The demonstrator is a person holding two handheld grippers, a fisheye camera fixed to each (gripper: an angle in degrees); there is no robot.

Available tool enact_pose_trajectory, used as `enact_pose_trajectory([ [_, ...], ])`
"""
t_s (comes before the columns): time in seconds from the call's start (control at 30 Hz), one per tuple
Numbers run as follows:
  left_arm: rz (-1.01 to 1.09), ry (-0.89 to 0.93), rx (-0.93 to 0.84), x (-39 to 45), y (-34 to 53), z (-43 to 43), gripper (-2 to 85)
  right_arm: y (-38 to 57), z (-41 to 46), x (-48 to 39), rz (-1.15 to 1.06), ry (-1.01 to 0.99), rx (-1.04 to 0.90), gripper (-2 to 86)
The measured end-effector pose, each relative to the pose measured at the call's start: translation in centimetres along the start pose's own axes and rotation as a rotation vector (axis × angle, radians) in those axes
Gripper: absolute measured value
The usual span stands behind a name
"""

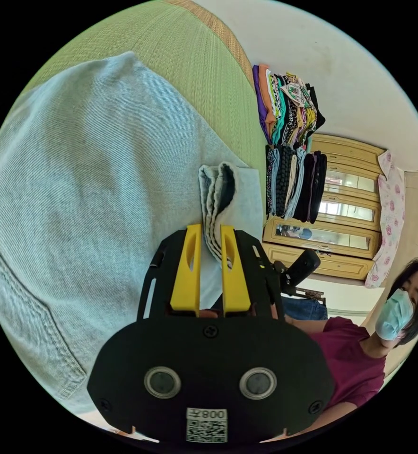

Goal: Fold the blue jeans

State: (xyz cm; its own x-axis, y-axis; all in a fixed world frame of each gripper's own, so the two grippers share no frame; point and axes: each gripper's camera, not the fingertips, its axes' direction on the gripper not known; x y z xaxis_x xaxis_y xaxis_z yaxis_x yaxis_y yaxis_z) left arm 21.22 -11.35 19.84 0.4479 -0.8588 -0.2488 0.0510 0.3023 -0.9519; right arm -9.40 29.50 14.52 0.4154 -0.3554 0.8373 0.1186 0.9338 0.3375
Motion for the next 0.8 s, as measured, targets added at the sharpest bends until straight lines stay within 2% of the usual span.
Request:
enact_pose_trajectory([
  [0.43, 0.079, -0.043, -0.043, -0.4, 5.0, -6.3, 7.1, -4.9, 0.0, -8.5, -0.108, 0.168, -0.037, 6.0],
  [0.67, 0.060, -0.018, -0.024, -1.4, 6.8, -9.2, 6.8, -7.1, 2.8, -13.4, -0.242, 0.338, -0.128, 6.8],
  [0.8, 0.061, -0.010, -0.007, -1.5, 7.6, -10.7, 6.7, -7.8, 1.8, -14.6, -0.229, 0.305, -0.094, 3.3],
])
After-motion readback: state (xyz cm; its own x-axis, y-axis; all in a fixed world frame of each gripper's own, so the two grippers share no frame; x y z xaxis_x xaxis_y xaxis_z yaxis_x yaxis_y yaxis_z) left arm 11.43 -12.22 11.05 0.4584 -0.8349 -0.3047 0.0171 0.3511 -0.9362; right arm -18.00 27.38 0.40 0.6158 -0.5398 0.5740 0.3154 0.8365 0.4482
